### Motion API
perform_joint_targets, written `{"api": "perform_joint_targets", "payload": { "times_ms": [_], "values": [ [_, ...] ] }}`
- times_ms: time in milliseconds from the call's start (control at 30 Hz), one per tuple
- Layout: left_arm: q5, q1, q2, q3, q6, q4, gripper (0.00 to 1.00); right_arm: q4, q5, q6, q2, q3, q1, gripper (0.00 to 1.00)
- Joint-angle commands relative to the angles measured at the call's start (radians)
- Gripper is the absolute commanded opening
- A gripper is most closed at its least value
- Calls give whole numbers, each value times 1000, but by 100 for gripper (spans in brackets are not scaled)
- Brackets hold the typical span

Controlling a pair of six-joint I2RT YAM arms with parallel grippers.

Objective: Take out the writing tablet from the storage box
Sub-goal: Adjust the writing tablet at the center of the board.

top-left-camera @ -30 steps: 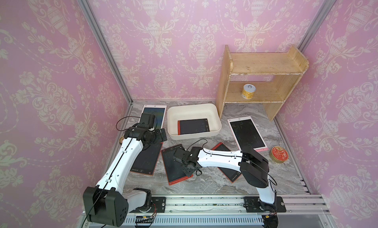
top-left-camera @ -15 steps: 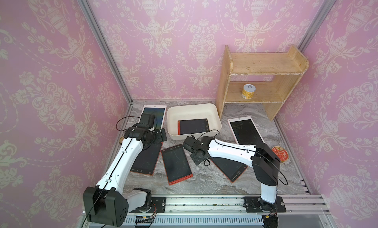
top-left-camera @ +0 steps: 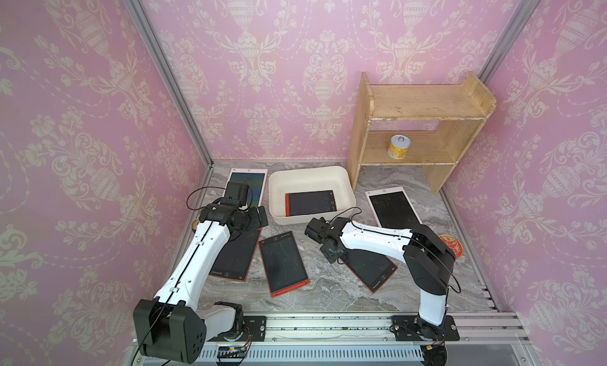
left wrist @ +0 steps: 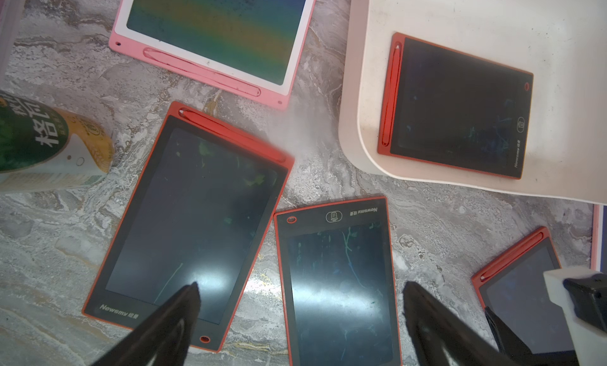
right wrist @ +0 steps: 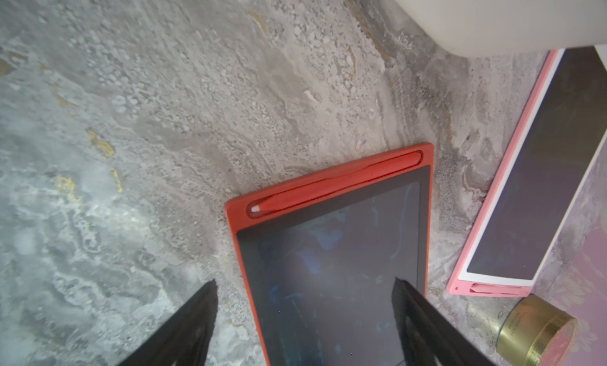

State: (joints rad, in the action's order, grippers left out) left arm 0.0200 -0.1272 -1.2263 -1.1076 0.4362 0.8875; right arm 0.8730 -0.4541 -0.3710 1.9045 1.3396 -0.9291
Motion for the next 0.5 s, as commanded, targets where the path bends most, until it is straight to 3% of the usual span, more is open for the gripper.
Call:
{"api": "perform_joint_targets", "payload": {
  "times_ms": [0, 467],
  "values": [
    [11, 9, -13, -9, 13, 4, 99, -11, -28, 21, 5, -24, 13, 86],
    [16, 8, -27, -3, 19, -7, 99, -51, 12, 14, 19, -42, 18, 85]
  ]
}}
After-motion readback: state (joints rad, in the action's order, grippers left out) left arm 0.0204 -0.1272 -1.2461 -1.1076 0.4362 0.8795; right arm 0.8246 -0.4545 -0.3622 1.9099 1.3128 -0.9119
